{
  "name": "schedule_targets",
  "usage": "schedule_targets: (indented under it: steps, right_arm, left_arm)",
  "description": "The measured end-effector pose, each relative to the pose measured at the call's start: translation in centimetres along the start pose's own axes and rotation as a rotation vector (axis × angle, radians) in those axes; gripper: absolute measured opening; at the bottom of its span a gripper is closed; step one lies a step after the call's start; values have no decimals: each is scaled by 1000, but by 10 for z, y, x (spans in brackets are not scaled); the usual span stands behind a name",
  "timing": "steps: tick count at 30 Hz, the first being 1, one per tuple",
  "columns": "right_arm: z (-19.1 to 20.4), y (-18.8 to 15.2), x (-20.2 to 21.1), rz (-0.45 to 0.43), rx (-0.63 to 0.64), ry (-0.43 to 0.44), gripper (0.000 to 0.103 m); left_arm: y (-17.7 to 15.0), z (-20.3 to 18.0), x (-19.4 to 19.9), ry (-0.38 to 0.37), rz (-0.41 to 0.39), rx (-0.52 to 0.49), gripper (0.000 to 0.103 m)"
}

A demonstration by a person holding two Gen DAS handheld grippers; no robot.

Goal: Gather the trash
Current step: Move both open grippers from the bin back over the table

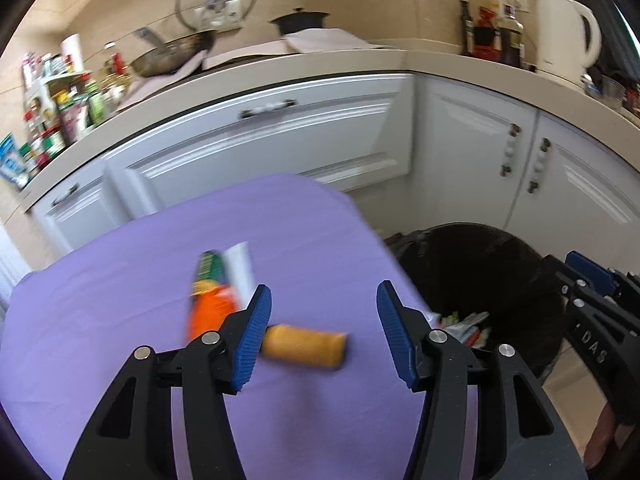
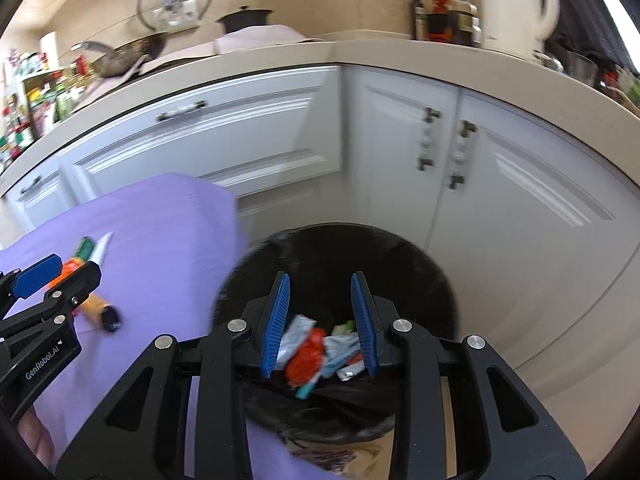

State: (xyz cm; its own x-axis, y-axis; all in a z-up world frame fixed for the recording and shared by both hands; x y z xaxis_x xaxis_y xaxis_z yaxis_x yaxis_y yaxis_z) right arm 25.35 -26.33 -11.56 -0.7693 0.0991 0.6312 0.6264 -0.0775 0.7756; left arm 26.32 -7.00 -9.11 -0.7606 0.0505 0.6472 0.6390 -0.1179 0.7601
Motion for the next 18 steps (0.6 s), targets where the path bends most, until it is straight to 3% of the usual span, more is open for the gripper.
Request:
schedule_targets:
  steps: [9, 18]
  right_arm:
    - [81, 2, 7, 9, 126, 118, 32]
    - [139, -5, 6, 39, 211, 183, 32]
  left_arm:
    - [-24, 91, 15, 121, 25, 94, 57]
    - [-50, 163, 16, 213, 64, 171, 57]
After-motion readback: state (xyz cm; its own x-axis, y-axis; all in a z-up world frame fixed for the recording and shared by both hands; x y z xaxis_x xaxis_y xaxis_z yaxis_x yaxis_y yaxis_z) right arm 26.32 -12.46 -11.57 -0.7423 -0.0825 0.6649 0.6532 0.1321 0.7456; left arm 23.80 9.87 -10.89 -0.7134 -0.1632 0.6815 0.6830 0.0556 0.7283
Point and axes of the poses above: each gripper's, at about its wrist camera, not at the fingertips, and x roughly against the way its jaws point, z to its left, y to its top, the point moved 10 cm from there along -x, roughly the way its jaws point, and after that the axes turned 4 degrees about x, right-handed, at the moved point
